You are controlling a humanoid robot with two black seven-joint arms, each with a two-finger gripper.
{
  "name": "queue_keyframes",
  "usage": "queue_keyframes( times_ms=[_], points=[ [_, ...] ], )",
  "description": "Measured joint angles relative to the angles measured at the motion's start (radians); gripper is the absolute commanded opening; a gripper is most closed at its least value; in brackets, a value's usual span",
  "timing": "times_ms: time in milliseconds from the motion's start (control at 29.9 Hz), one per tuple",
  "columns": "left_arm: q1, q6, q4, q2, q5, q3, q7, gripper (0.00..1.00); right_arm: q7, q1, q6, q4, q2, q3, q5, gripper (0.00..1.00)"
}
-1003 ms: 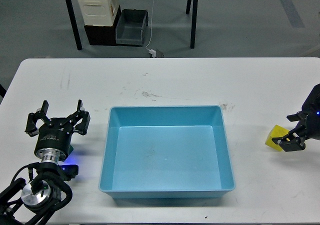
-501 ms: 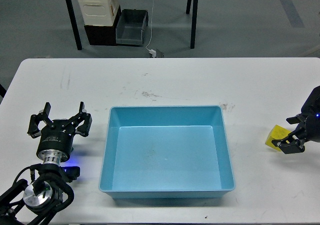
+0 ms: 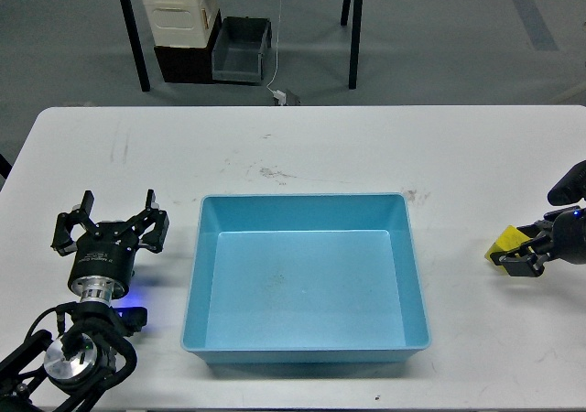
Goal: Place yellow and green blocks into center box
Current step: 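Lift the yellow cube with the right gripper and carry it over the box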
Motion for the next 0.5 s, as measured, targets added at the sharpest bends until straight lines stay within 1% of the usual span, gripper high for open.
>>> queue_keyframes(
  times_ms=[33,67,100,201,267,301,334,501],
  points=[
    [0.000,0.000,0.000,0.000,0.000,0.000,0.000,1.00,0.000,0.003,0.002,0.001,0.000,-0.006,-0.001,0.40],
    [0.000,0.000,0.001,0.000,0.000,0.000,0.000,1.00,0.000,0.007,0.003,0.002,0.000,-0.015,-0.001,0.37],
    [0.000,0.000,0.002,0.000,0.000,0.000,0.000,1.00,0.000,0.010,0.003,0.002,0.000,-0.022,-0.002,0.29],
    [0.000,0.000,0.005,0.000,0.000,0.000,0.000,1.00,0.000,0.013,0.004,0.002,0.000,-0.033,-0.003,0.14],
    [0.001,0.000,0.006,0.000,0.000,0.000,0.000,1.00,0.000,0.018,0.004,-0.001,0.000,-0.035,-0.003,0.10],
    [0.002,0.000,0.007,0.000,0.000,0.000,0.000,1.00,0.000,0.027,0.003,-0.003,0.000,-0.035,-0.004,0.06],
    [0.002,-0.001,0.007,0.000,0.000,0.000,0.000,1.00,0.000,0.042,0.000,-0.005,-0.002,-0.035,-0.004,0.04],
    [0.001,-0.001,0.010,0.000,0.000,0.000,0.000,1.00,0.000,0.142,-0.037,0.001,-0.008,-0.027,-0.002,0.01]
  ],
)
